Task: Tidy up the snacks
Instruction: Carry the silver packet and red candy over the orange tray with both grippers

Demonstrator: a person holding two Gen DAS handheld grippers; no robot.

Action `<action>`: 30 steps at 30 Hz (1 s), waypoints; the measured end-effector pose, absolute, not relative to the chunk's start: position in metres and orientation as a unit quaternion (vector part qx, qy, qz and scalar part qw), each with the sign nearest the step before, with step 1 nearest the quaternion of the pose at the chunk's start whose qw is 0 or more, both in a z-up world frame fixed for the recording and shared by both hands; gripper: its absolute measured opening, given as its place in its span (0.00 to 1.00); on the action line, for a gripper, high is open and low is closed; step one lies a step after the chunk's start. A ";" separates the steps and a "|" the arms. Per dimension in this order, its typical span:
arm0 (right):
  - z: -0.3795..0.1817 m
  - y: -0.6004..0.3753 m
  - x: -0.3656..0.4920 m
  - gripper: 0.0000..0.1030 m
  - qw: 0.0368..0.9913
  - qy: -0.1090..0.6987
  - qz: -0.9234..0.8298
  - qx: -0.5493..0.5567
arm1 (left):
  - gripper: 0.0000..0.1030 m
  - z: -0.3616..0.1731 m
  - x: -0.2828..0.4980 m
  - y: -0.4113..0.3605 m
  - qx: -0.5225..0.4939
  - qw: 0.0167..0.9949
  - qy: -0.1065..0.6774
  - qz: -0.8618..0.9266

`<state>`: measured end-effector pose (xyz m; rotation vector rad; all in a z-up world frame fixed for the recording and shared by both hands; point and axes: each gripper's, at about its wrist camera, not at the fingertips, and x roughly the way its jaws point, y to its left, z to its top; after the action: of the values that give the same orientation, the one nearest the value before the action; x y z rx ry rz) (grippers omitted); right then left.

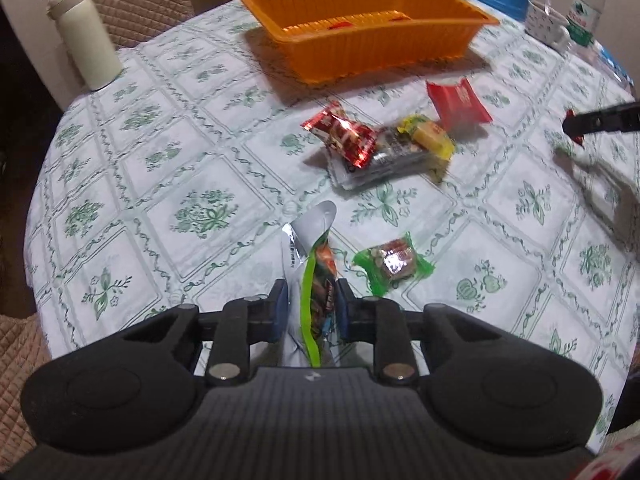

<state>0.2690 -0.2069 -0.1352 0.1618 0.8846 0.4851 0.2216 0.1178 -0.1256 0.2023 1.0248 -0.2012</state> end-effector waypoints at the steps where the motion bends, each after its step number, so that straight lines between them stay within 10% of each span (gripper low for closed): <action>1: -0.134 -0.207 0.269 0.19 0.872 0.422 0.234 0.077 | 0.22 -0.123 0.221 0.119 0.089 0.865 0.485 -0.092; 30: -0.075 -0.170 0.381 0.19 0.895 0.351 0.266 0.068 | 0.22 -0.028 0.368 0.076 -0.006 0.915 0.397 -0.071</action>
<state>0.3814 -0.1696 -0.0746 0.1419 0.7266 0.5505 0.3676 0.0761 -0.0284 -0.0118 0.8166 -0.1455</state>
